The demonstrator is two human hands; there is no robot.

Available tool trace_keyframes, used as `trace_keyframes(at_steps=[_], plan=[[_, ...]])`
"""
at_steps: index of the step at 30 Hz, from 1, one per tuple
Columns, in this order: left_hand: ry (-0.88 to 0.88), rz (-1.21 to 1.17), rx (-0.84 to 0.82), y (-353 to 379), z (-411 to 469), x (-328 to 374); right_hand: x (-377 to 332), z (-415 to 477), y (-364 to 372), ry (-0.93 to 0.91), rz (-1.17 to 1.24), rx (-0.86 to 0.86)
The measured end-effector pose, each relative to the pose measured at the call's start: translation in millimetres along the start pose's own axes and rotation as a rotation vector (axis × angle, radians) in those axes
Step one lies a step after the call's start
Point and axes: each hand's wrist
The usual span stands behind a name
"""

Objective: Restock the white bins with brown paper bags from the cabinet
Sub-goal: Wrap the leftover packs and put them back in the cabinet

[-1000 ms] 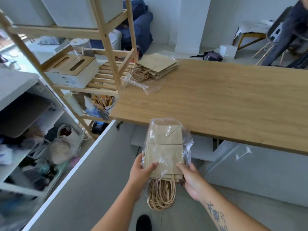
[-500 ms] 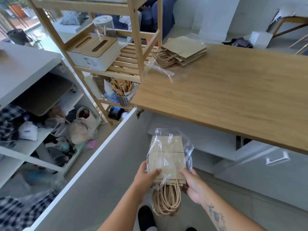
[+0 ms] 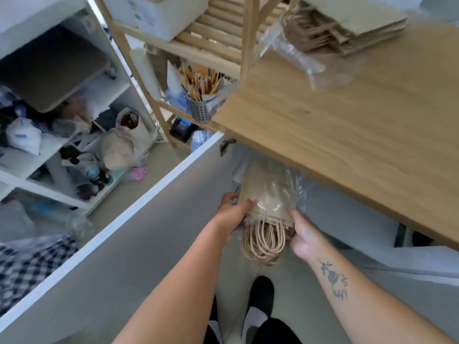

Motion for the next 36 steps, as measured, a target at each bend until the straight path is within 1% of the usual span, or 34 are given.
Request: trace_keyframes(at_steps=[4, 7, 10, 12, 14, 16, 18, 19, 21, 23, 26, 28, 30, 32, 34, 36], plan=[[0.037, -0.081, -0.017, 10, 71, -6, -7, 77, 5, -0.014, -0.002, -0.047], [0.046, -0.113, -0.067, 12, 108, -4, -7, 129, 8, -0.02, -0.025, -0.041], [0.078, -0.14, -0.086, 8, 128, -10, -16, 162, 13, -0.041, -0.013, 0.013], [0.108, -0.143, -0.048, 2, 136, -24, -25, 170, 19, -0.082, 0.007, 0.053], [0.121, -0.18, 0.007, 3, 141, -39, -34, 177, 26, -0.176, 0.013, 0.098], [0.125, -0.233, 0.002, 11, 146, -55, -43, 185, 34, -0.273, -0.027, 0.183], [0.181, -0.251, 0.01, 18, 153, -64, -50, 189, 42, -0.328, -0.013, 0.253], [0.211, -0.258, 0.025, 19, 161, -66, -54, 189, 45, -0.341, -0.028, 0.271], [0.218, -0.295, 0.034, 21, 171, -62, -60, 189, 50, -0.339, -0.095, 0.299], [0.163, -0.342, 0.037, 21, 177, -55, -68, 189, 50, -0.326, -0.181, 0.317], [0.095, -0.363, 0.05, 19, 178, -46, -78, 181, 48, -0.254, -0.259, 0.286], [0.075, -0.366, 0.057, 16, 172, -42, -81, 169, 48, -0.241, -0.297, 0.319], [0.052, -0.322, 0.065, 14, 154, -35, -79, 144, 51, -0.29, -0.326, 0.399], [0.067, -0.247, 0.072, 12, 128, -24, -73, 113, 56, -0.372, -0.407, 0.447], [0.105, -0.194, 0.08, 11, 95, -9, -68, 79, 60, -0.438, -0.496, 0.44], [0.133, -0.153, 0.116, 10, 62, 7, -65, 42, 64, -0.432, -0.542, 0.406]])
Point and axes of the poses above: each hand's wrist, its own z-axis towards the middle knuckle, its own y-axis out of the palm, x = y × z, and after that the axes turned 15 degrees about -z, right-handed
